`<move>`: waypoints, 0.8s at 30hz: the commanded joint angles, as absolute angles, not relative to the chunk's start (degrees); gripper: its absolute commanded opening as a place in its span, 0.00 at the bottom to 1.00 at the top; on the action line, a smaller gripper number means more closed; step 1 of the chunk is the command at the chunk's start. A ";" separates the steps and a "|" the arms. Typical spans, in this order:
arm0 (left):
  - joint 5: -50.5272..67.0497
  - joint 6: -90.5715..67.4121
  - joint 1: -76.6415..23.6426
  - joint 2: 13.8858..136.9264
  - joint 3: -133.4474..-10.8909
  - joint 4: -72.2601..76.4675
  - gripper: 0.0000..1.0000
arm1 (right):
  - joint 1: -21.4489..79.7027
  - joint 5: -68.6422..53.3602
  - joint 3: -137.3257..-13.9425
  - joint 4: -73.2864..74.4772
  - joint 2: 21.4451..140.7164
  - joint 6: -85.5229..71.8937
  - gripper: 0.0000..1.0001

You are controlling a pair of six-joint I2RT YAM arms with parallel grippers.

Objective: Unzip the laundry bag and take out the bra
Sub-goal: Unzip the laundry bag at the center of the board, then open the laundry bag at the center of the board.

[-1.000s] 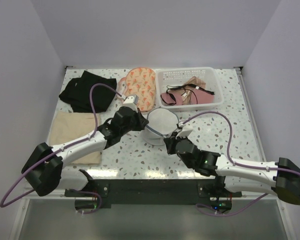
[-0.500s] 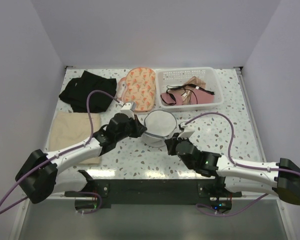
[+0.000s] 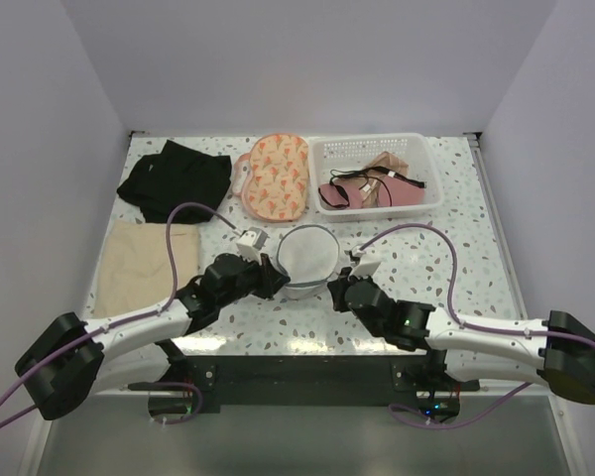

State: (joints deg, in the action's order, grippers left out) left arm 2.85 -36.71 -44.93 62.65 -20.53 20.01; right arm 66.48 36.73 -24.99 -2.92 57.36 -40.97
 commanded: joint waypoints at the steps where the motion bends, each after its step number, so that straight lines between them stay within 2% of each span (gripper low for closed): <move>1: 3.34 -33.22 -46.05 59.42 -17.41 22.67 0.17 | 65.83 42.10 -25.13 -0.18 58.62 -39.73 0.00; 7: 4.04 -34.10 -47.81 57.04 -14.42 24.52 0.27 | 65.92 41.75 -25.93 1.23 60.29 -39.03 0.00; 16: 1.41 -34.19 -48.78 54.23 -13.71 24.52 0.33 | 65.83 43.85 -27.25 2.72 59.77 -37.09 0.00; 18: 0.18 -33.84 -48.78 53.35 -13.97 23.30 0.36 | 66.00 45.00 -27.77 4.13 58.98 -37.00 0.04; 20: -3.85 -33.75 -48.78 52.74 -14.68 22.15 0.40 | 65.92 45.44 -27.77 4.83 58.28 -36.39 0.18; 21: -4.82 -33.58 -48.78 52.30 -14.85 21.10 0.40 | 65.83 45.44 -27.69 4.83 57.40 -36.04 0.29; 22: -5.70 -33.49 -48.78 52.03 -15.11 20.75 0.41 | 65.92 45.27 -27.51 4.66 56.87 -35.51 0.44; 24: -8.61 -33.66 -48.78 51.59 -15.55 19.17 0.41 | 66.00 45.35 -27.42 5.01 55.90 -34.89 0.50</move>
State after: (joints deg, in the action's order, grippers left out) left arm -1.83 -35.29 -48.47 53.01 -13.61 20.71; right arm 65.95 42.15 -25.50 4.29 58.52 -36.60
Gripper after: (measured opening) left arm 0.404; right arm 0.441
